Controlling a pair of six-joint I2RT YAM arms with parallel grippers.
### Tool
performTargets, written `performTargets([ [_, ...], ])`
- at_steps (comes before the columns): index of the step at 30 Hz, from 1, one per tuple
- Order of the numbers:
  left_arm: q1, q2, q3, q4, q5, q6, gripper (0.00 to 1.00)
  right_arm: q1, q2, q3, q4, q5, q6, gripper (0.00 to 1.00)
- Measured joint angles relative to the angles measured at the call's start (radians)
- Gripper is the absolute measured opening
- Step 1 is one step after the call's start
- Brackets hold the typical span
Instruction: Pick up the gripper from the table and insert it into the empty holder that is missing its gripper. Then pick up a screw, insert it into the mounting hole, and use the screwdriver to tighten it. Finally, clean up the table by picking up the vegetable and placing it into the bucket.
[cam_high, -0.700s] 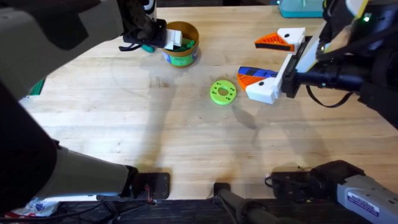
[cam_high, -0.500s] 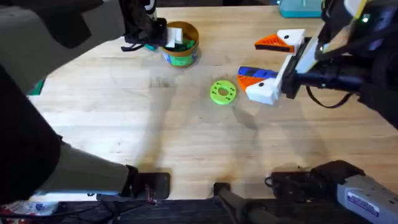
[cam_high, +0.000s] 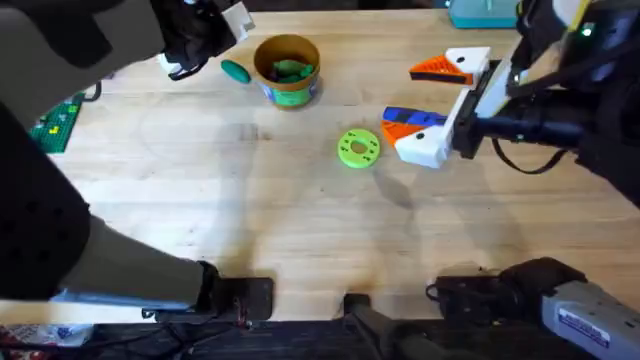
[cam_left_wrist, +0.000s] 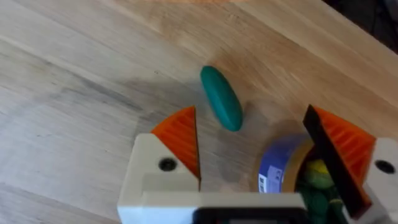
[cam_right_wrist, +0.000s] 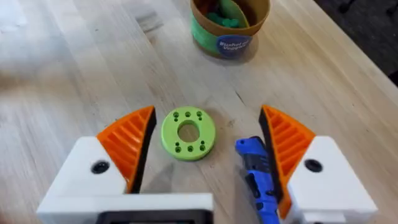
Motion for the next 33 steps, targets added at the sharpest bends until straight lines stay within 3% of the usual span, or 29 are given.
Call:
performTargets([
  [9,0.012,0.181,0.000,0.054,-0.011,-0.128,0.983,0.000,0.000,0.000,0.000,0.000,0.000,0.969],
  [19,0.010,0.241,0.000,0.180,-0.020,-0.146,0.979,0.000,0.000,0.000,0.000,0.000,0.000,0.969],
  [25,0.012,0.247,0.008,0.145,-0.025,-0.165,0.896,0.000,0.000,0.000,0.000,0.000,0.000,0.969],
  [27,0.012,0.248,0.010,0.126,-0.034,-0.165,0.819,0.000,0.000,0.000,0.000,0.000,0.000,0.969],
  [31,0.005,0.254,0.011,0.125,-0.037,-0.163,0.498,0.000,0.000,0.000,0.000,0.000,0.000,0.969],
  [33,0.001,0.254,0.013,0.130,-0.036,-0.164,0.387,0.000,0.000,0.000,0.000,0.000,0.000,0.969],
])
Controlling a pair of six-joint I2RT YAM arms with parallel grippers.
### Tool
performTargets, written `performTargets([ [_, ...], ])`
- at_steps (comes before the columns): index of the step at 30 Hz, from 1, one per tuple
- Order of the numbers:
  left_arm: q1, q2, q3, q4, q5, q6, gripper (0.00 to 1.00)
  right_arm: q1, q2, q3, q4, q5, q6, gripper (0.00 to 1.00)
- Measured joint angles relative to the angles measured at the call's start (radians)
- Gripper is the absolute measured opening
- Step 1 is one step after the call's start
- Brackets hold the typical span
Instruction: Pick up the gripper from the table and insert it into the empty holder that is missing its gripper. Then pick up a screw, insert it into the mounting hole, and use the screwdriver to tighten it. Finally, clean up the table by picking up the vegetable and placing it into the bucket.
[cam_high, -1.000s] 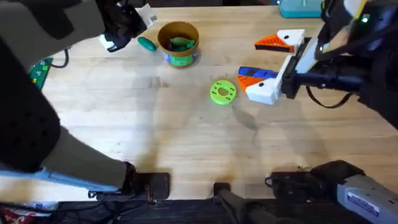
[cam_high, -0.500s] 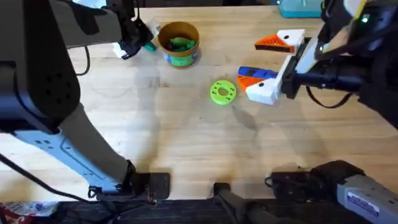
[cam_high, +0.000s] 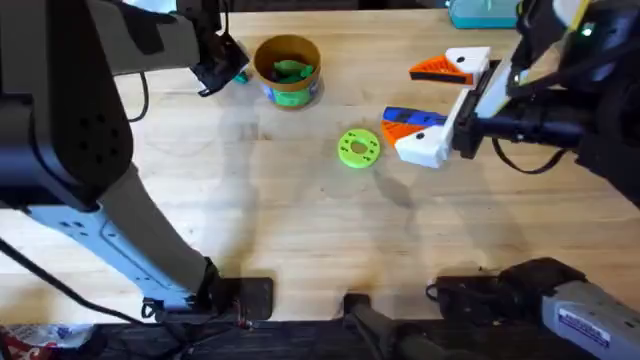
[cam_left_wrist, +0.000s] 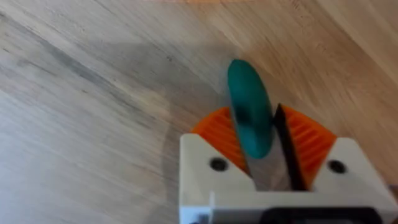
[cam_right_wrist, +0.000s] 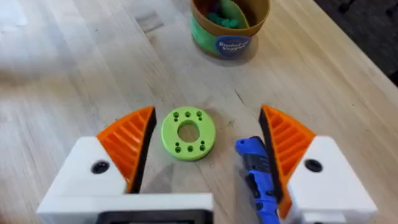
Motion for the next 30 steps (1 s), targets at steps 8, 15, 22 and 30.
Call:
performTargets([
  [8,-0.004,0.000,0.009,0.000,0.005,0.003,0.022,0.000,0.000,0.000,0.000,0.000,0.000,0.969],
  [15,0.010,-0.059,0.022,-0.097,-0.009,0.038,0.021,0.000,0.000,0.000,0.000,0.000,0.000,0.969],
  [22,-0.010,-0.303,0.030,-0.195,0.001,0.078,0.020,0.000,0.000,0.000,0.000,0.000,0.000,0.969],
  [30,-0.148,-0.486,0.060,-0.265,0.079,0.148,0.019,0.000,0.000,0.000,0.000,0.000,0.000,0.969],
])
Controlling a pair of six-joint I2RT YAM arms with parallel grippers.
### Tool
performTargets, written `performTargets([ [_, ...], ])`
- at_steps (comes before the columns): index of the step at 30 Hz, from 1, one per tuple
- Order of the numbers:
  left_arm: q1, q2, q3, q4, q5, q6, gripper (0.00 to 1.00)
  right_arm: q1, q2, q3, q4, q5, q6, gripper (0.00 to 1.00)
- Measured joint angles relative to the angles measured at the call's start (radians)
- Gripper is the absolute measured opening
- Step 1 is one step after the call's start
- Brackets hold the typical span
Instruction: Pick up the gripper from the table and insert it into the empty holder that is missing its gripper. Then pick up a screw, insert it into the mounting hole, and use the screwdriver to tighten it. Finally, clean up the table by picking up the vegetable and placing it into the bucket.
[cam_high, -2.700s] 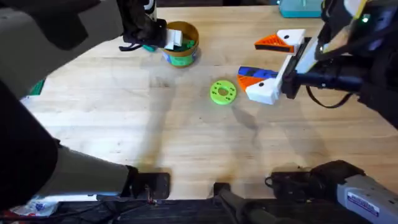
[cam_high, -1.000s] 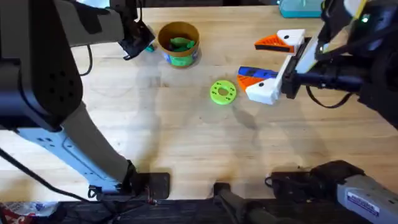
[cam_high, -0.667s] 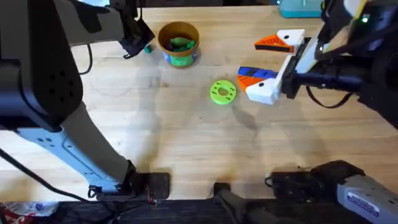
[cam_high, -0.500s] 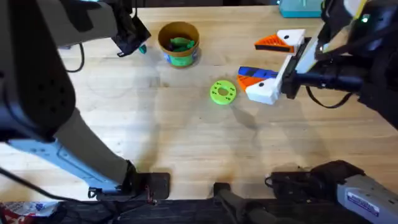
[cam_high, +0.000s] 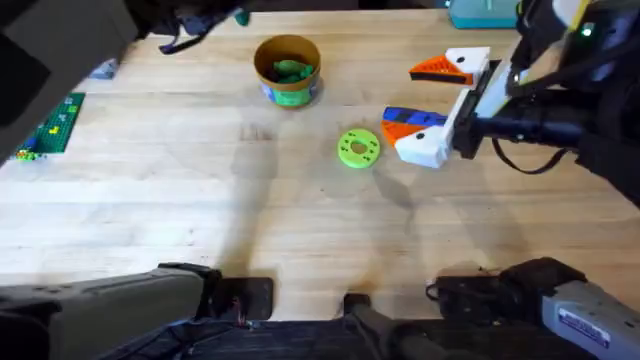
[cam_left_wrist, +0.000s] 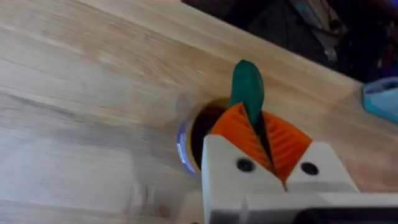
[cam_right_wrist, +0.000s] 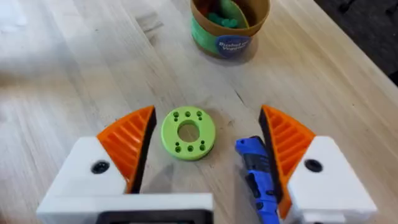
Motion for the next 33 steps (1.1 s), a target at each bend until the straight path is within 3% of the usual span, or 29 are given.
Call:
performTargets([
  [5,-0.084,0.064,0.001,-0.078,0.024,0.026,0.019,0.000,0.000,0.000,0.001,0.000,0.000,0.969],
  [12,-0.109,0.193,-0.001,-0.070,0.043,0.035,0.035,0.000,0.000,0.000,0.001,0.000,0.000,0.969],
  [18,-0.108,0.204,-0.002,-0.065,0.048,0.044,0.693,0.000,0.000,0.000,-0.004,0.000,0.000,0.969],
  [21,-0.108,0.203,-0.002,-0.067,0.049,0.047,0.952,0.000,0.000,0.000,-0.039,0.001,0.000,0.969],
  [27,-0.108,0.135,-0.002,-0.101,0.051,0.099,0.986,0.000,-0.001,0.000,-0.027,0.003,0.021,0.969],
  [33,-0.108,-0.064,-0.002,-0.278,0.051,0.250,0.986,0.000,-0.044,0.001,-0.026,0.006,0.129,0.969],
])
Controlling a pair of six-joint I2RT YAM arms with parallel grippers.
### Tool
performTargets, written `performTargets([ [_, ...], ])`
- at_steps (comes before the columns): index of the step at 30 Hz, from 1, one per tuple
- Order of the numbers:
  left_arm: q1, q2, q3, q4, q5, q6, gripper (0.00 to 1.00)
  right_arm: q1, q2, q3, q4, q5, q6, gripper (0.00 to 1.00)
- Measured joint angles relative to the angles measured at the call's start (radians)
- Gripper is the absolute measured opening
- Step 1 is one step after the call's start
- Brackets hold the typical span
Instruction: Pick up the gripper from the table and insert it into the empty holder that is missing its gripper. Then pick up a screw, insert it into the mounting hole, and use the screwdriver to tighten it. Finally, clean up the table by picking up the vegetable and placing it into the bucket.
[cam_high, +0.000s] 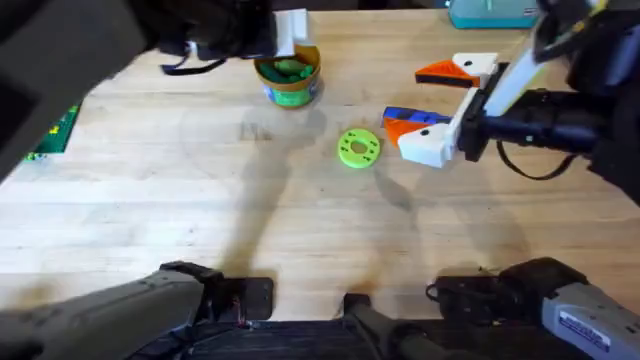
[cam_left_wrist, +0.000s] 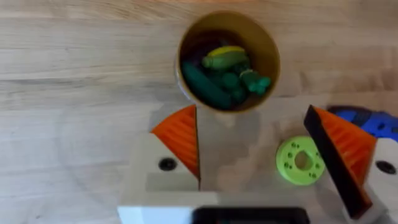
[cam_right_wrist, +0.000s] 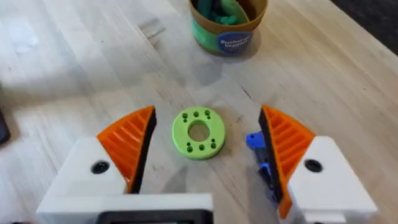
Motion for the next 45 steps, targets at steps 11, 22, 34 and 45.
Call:
performTargets([
  [11,0.000,-0.347,0.000,-0.378,0.073,0.201,0.987,-0.030,-0.187,0.017,-0.004,0.000,0.193,0.969],
  [22,0.000,-0.439,0.000,-0.451,0.102,0.231,0.987,-0.030,-0.264,0.018,-0.002,0.000,0.212,0.969],
  [34,0.000,-0.439,0.000,-0.451,0.102,0.231,0.987,-0.030,-0.264,0.018,-0.002,0.000,0.212,0.969],
  [45,0.000,-0.439,0.000,-0.451,0.102,0.231,0.987,-0.030,-0.264,0.018,-0.002,0.000,0.212,0.969],
])
